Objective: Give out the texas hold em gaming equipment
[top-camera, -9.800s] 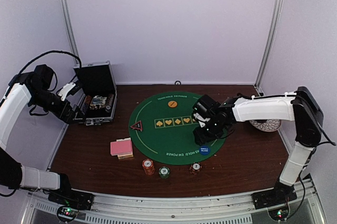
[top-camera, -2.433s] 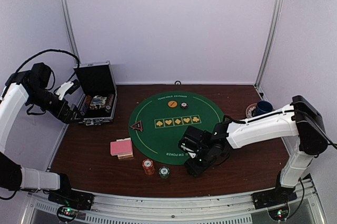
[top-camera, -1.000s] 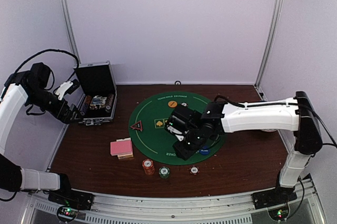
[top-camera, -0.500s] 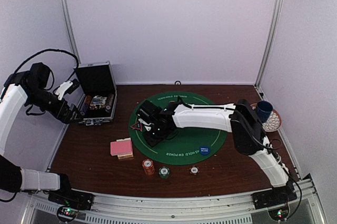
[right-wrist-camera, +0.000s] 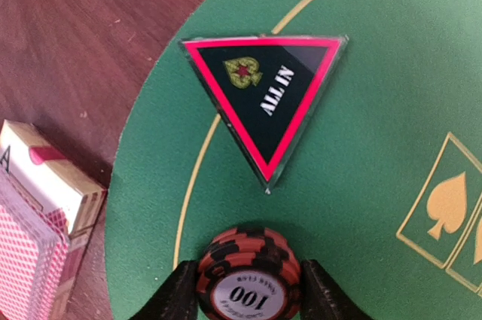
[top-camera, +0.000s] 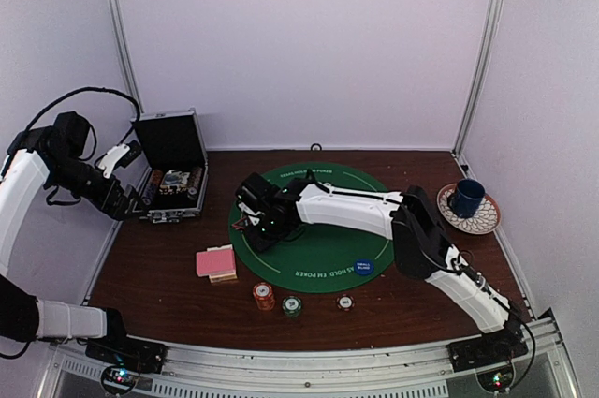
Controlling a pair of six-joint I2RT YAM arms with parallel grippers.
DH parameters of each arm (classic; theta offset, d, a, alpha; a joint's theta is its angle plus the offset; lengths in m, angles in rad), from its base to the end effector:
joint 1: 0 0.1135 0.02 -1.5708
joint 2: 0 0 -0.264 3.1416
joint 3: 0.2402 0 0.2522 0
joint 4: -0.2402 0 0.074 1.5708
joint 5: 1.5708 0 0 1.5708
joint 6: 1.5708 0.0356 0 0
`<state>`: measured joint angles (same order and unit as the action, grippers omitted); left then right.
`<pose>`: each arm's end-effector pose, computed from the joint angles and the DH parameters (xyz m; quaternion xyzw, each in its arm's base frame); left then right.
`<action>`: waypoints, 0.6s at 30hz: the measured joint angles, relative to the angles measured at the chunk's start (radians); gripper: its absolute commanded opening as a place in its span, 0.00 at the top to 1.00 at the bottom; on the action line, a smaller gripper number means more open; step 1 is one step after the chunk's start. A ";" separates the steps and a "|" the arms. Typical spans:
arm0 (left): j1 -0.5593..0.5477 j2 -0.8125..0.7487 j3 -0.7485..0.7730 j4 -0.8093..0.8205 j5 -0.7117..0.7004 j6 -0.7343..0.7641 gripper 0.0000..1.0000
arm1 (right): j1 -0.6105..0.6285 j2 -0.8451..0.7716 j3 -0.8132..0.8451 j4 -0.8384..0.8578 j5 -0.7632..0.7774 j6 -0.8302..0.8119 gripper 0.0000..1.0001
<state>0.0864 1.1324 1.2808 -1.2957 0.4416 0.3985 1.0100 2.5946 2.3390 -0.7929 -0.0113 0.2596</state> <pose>0.1856 0.0008 0.3513 0.1937 0.9352 -0.1586 0.2505 0.2934 0.4679 0.1519 -0.3554 0.8983 0.1575 0.2047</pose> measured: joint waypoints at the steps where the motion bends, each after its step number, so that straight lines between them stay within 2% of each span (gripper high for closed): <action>1: 0.000 0.000 0.000 0.000 0.000 0.000 0.02 | -0.001 0.002 0.000 -0.001 -0.006 -0.005 0.38; 12: 0.000 0.000 -0.003 0.000 -0.001 0.000 0.02 | -0.005 -0.017 -0.016 -0.016 -0.015 -0.024 0.36; 15: 0.000 0.000 -0.003 0.000 -0.001 0.000 0.02 | -0.009 -0.092 -0.101 -0.022 -0.015 -0.028 0.36; 18: 0.000 0.000 -0.003 0.000 -0.001 0.000 0.02 | -0.010 -0.233 -0.254 -0.010 -0.014 -0.028 0.36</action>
<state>0.0864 1.1320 1.2781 -1.2957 0.4408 0.3981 0.9997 2.3615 2.0846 -0.8024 -0.0257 0.2317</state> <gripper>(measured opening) 0.975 0.638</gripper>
